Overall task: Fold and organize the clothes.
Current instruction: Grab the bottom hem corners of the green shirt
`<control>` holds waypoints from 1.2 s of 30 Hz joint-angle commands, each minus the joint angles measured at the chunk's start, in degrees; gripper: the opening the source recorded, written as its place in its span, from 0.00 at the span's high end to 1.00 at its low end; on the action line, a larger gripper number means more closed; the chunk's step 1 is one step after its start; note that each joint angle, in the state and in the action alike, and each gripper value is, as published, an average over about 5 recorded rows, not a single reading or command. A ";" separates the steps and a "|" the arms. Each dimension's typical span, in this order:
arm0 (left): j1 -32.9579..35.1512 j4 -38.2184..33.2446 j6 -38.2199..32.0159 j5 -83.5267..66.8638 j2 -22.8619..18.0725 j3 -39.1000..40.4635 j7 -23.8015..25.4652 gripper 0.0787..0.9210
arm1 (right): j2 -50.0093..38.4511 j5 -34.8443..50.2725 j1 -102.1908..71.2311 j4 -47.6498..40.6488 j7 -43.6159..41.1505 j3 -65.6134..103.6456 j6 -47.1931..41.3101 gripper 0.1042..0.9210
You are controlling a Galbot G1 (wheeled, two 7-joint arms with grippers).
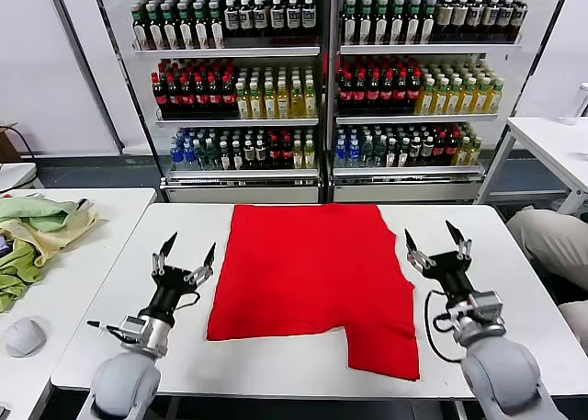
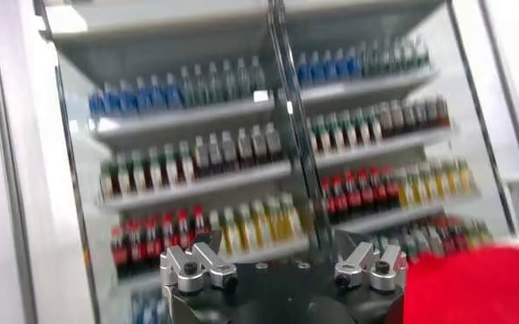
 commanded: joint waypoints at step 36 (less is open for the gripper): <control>7.95 0.24 15.22 -7.80 0.08 2.50 -6.81 0.20 | 2.20 6.02 -12.39 -3.55 0.86 -7.27 -3.52 0.26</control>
